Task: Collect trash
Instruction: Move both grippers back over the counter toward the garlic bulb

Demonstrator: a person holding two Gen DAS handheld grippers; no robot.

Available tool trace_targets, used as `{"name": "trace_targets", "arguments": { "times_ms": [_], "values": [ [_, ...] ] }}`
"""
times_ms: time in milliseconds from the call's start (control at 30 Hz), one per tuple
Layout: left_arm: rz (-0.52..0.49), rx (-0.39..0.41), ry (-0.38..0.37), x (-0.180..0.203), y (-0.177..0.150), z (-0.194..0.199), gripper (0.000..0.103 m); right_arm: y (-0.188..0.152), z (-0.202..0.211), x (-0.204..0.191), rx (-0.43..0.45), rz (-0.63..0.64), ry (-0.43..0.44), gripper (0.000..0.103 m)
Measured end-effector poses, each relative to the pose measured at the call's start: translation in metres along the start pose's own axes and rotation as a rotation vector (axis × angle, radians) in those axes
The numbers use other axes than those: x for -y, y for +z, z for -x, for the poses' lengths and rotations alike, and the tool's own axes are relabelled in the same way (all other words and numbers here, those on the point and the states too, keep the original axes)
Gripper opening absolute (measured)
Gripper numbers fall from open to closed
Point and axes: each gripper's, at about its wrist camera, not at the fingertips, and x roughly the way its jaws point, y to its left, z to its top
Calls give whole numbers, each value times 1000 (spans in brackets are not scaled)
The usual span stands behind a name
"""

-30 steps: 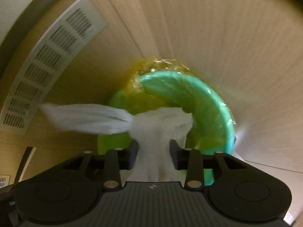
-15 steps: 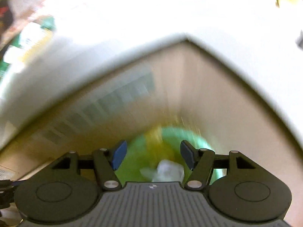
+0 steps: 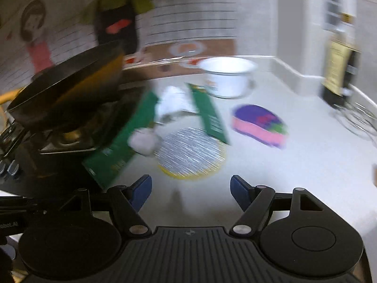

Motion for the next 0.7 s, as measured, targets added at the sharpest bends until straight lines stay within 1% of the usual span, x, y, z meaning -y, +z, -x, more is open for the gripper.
{"name": "trace_targets", "arguments": {
  "times_ms": [100,200,300,400,467,533,567,700],
  "values": [
    [54,19,-19,-17,11,-11,24,24,-30,-22,-24,54,16,74],
    [91,34,-53,-32,17,-18,24,44,-69,-33,-53,80,24,74],
    [96,51,-88,-36,23,-21,24,56,-107,-38,-99,75,33,74],
    [92,54,-92,-36,29,-28,24,59,-130,-39,-135,67,47,74],
    [90,38,-95,-34,31,-34,24,58,-136,-36,-152,35,75,74],
    [77,18,-89,-28,32,-41,23,56,-131,-32,-154,36,102,62],
    [69,8,-87,-25,32,-45,23,55,-129,-31,-162,41,115,53],
    [20,-18,-80,-5,32,-56,24,47,-114,-19,-170,54,86,53]
  ]
}}
